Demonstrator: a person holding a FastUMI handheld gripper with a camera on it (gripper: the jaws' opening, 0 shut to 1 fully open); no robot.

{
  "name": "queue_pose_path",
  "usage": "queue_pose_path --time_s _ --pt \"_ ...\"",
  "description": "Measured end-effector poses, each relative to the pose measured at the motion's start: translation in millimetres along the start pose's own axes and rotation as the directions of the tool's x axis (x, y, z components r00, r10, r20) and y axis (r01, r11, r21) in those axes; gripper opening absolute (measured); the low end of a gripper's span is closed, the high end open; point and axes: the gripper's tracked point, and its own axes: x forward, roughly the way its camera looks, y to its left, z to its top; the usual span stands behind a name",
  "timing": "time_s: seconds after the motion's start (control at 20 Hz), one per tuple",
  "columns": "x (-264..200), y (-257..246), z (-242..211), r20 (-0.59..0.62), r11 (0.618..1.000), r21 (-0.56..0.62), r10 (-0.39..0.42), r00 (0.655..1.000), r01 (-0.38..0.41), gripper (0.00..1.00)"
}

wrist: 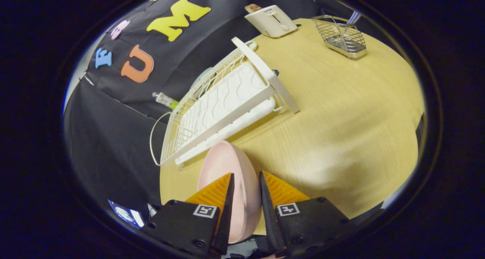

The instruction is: Take the plate from the dish rack, then take the spoon from the basket and place it into the plate.

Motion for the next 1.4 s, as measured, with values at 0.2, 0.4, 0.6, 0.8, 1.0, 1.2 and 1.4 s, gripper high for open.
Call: queue_pose_path --time_s 0.2,0.4,0.6,0.8,1.0,1.2,1.4 --pt "-2 2 3 0.019 0.999 -0.031 0.006 1.000 -0.005 0.47" --pt "-18 1 12 0.099 0.991 -0.132 -0.010 0.995 0.023 0.54" --pt "-45 -4 27 0.222 0.967 -0.239 -0.039 0.974 0.093 0.66" --pt "-84 -18 53 0.414 0.918 -0.331 -0.067 0.908 0.218 0.75" --pt "-134 -32 81 0.624 0.837 -0.395 -0.059 0.780 0.379 0.80" --pt "-180 -55 107 0.779 0.781 -0.357 -0.055 0.625 0.513 0.81" --pt "-199 -93 128 0.820 0.771 -0.317 -0.070 0.568 0.553 0.96"
